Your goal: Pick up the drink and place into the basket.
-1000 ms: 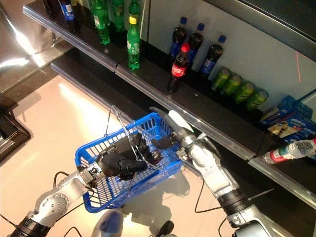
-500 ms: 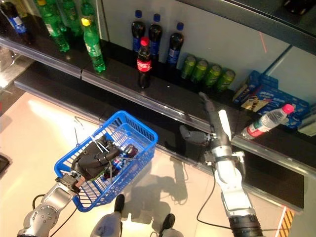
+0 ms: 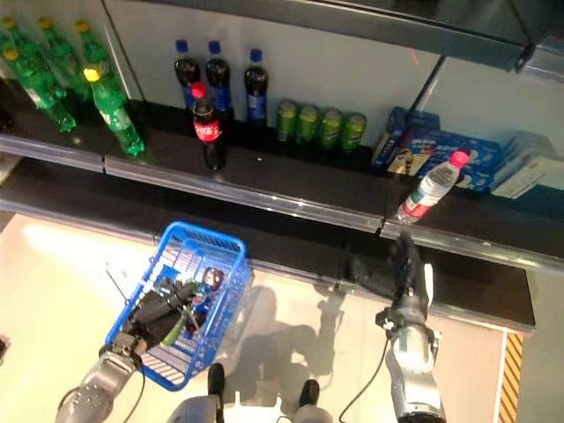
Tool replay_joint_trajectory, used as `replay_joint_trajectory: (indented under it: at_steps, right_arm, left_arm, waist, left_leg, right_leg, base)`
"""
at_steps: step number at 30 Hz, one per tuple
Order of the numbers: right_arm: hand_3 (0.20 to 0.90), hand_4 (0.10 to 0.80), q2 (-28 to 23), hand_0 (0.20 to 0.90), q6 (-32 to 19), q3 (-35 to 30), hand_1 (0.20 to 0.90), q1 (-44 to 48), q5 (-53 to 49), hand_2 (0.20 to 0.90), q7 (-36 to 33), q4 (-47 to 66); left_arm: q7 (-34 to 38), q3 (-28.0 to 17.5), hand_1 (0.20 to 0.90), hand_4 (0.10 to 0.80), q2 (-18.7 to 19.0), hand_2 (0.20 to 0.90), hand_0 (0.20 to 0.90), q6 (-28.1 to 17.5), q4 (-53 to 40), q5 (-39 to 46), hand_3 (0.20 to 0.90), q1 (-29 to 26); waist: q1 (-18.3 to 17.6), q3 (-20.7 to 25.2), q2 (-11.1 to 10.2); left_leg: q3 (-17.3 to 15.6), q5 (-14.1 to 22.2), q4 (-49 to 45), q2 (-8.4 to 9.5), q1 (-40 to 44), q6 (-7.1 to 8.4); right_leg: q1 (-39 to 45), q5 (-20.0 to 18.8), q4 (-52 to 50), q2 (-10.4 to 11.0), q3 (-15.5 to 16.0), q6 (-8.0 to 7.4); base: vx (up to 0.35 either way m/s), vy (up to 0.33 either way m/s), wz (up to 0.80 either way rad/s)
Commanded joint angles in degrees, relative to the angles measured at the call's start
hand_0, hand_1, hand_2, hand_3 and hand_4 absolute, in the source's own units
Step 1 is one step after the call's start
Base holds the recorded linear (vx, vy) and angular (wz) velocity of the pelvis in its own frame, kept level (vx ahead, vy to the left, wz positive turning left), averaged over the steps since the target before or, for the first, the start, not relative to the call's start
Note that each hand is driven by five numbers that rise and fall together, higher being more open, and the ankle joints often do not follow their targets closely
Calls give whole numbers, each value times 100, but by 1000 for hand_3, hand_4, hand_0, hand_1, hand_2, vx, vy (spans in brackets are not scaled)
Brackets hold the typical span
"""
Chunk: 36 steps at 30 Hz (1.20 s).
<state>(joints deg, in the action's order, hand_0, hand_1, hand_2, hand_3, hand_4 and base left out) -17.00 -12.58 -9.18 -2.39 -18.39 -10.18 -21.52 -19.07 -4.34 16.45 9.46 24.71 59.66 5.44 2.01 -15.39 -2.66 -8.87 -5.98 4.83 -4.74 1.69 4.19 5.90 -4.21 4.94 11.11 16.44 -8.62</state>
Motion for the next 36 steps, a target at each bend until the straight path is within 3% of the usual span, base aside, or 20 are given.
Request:
replay_joint_trajectory:
  at_steps: [1,5,11,18,25,30,36]
  right_arm:
    - [900,800,-263,900,-765,-328,900,-171,-736,900,-60,-557]
    - [900,800,-95,900,-845,-393,900,-135,-1650,900,498,-1473]
    - [900,800,-55,900,-906,-376,900,-70,-1332,900,841,-3096]
    - [900,800,-66,900,-591,30,900,2,-683,900,1456,-4618]
    - [900,800,55,900,-67,533,900,71,251,900,1669,-5130]
    - [900,800,78,900,284,864,900,151,626,900,1424,-5228]
    - [900,800,39,900,218,935,900,188,689,900,1377,-5266]
  left_arm:
    - [-943,-493,300,100,31,300,300,-1190,-227,224,200,-609]
    - [-1144,-606,300,100,-81,300,300,-1081,681,414,200,-692]
    - [-1186,-597,300,100,-13,300,300,-1172,1854,507,200,-821]
    - [-1418,-598,300,100,9,300,300,-593,2956,610,200,-945]
    - [-1522,-481,300,100,-116,300,300,-203,3778,158,200,-921]
    - [-1591,-376,300,100,-203,300,300,-260,4019,-110,200,-900]
    - [-1589,-231,300,100,-228,300,300,-308,3966,51,200,-957]
  waist:
    - [-20,1285,149]
    - [-9,1277,130]
    - [27,1305,144]
    - [24,1343,170]
    - [92,1317,217]
    - [148,1244,224]
    - [162,1154,246]
  left_leg:
    - [162,108,17,13,-92,-8]
    - [161,133,17,8,-74,-6]
    - [225,177,17,12,-52,-29]
    - [271,236,17,31,-7,-66]
    - [310,238,17,18,48,-53]
    - [358,226,17,-2,78,-33]
    - [436,197,17,-53,86,-8]
  right_leg:
    - [187,259,-205,-202,79,159]
    - [184,249,-216,-229,64,179]
    - [156,322,-317,-265,28,210]
    - [120,459,-449,-324,-41,274]
    - [159,556,-506,-379,87,345]
    - [204,613,-511,-448,152,415]
    - [216,712,-573,-539,152,512]
  base:
    - [0,0,0]
    - [6,-22,-4]
    - [6,-9,-5]
    - [13,-6,-1]
    - [5,-25,1]
    - [-15,-41,3]
    - [-18,-67,7]
